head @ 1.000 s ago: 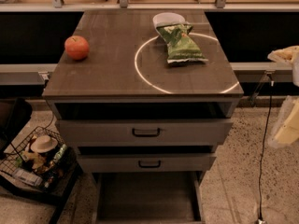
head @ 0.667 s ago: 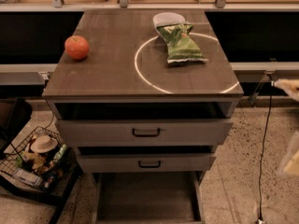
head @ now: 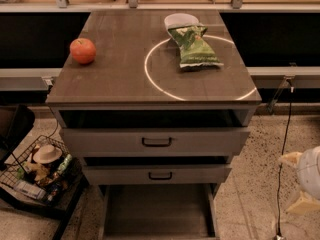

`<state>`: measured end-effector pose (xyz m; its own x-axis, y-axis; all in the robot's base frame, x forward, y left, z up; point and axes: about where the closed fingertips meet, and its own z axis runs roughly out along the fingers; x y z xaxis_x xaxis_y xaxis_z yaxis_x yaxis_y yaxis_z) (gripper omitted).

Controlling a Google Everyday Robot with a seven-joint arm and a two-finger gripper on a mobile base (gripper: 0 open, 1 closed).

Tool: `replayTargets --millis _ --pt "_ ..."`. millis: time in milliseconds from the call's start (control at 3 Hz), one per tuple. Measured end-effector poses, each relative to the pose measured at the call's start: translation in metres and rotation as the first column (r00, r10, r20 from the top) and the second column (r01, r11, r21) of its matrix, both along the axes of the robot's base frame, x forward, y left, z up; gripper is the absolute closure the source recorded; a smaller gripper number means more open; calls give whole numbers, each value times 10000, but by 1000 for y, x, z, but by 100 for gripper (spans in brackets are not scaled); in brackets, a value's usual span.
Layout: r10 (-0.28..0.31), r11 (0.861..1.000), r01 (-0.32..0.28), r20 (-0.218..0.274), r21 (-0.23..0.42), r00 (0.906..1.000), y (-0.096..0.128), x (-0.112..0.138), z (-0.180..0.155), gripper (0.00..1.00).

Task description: Close bottom drawer

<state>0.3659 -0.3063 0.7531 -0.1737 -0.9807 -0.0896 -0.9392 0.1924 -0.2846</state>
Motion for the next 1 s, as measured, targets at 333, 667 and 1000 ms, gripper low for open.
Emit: replayTargets --millis 333,667,1000 --pt "-105 9976 63 -604 -687 9981 -10 -8 -61 57" --pt "-316 9931 188 -1089 -1161 9936 -22 -16 -103 79" --pt "-364 9918 225 -1086 -1259 9934 -25 -17 -104 89"
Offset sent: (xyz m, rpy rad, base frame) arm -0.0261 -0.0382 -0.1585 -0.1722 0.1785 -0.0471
